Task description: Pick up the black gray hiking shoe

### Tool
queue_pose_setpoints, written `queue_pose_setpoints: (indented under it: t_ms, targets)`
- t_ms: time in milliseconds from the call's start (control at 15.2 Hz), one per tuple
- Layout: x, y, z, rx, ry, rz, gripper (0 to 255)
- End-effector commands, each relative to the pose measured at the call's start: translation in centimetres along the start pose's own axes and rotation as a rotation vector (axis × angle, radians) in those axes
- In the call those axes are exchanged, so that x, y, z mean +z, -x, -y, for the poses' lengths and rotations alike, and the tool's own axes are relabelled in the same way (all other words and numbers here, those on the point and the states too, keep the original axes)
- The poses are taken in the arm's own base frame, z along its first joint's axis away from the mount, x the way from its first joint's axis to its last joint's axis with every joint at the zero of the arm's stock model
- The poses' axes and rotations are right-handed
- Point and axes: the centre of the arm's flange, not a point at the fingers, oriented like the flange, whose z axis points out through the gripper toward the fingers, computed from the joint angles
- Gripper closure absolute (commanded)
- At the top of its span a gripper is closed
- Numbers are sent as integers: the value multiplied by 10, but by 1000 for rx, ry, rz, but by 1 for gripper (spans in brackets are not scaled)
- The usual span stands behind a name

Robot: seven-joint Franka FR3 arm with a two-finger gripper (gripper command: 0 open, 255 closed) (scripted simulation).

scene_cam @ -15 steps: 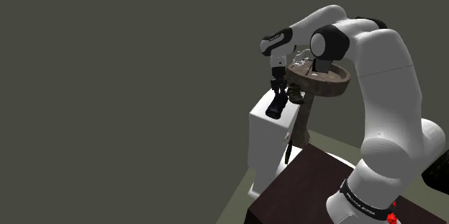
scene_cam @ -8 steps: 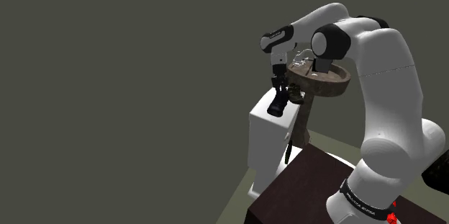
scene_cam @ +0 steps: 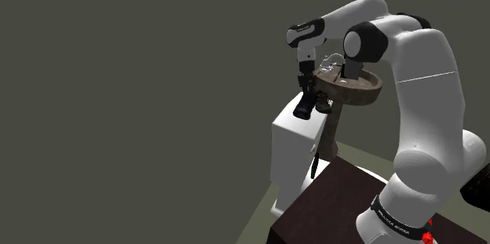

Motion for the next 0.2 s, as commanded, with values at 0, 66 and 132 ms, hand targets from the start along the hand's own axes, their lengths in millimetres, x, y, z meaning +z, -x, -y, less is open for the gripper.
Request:
queue_pose_setpoints:
  t_ms: [0, 66, 132]
  targets:
    - [-11, 3, 4, -2, -1, -5, 255]
    - [-11, 3, 4, -2, -1, -5, 255]
    - [-11, 3, 4, -2, -1, -5, 255]
